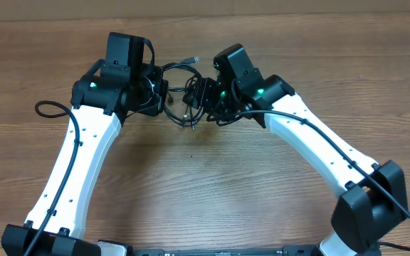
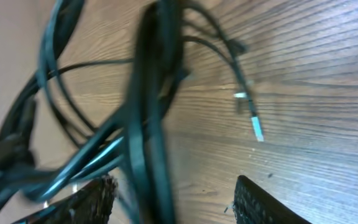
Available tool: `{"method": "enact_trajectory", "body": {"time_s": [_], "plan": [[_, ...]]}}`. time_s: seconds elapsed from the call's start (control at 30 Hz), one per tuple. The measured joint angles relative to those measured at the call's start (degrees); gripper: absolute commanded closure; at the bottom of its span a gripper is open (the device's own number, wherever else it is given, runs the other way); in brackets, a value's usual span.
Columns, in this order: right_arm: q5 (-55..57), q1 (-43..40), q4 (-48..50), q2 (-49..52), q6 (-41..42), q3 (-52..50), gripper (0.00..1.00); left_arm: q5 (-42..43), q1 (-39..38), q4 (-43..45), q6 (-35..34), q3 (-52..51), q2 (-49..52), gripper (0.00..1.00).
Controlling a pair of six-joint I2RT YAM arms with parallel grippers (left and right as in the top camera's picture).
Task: Untangle cables
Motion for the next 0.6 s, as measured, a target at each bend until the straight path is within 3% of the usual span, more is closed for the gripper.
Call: {"method": "enact_trajectory", "body": {"time_s": [0.07,0.2,0.3,0.33,0.37,0.6], "plan": [[1.0,0.0,0.0,0.7,0.0,0.0,0.41,0.0,0.0,0.0,-0.7,0.0,0.0,0.96],[4.0,0.0,-0.3,0.9,0.1,0.0,0.62,0.4,0.0,0.0,-1.9,0.0,0.0,0.96],[7.9,0.0,-3.0,0.9,-0.2,0.0,0.71,1.7,0.0,0.3,-1.9,0.0,0.0,0.96],[9.4,0.0,-4.0,0.9,-0.6,-0.1,0.77,2.4,0.0,0.4,-1.9,0.0,0.0,0.96],[10.4,0.0,-4.7,0.9,-1.1,-0.1,0.96,3.5,0.0,0.4,-1.9,0.0,0.0,0.96],[18.7,-1.0,-20.1,0.9,-9.0,-0.8,0.96,7.1,2.2,0.0,-0.3,0.0,0.0,0.96]]}}
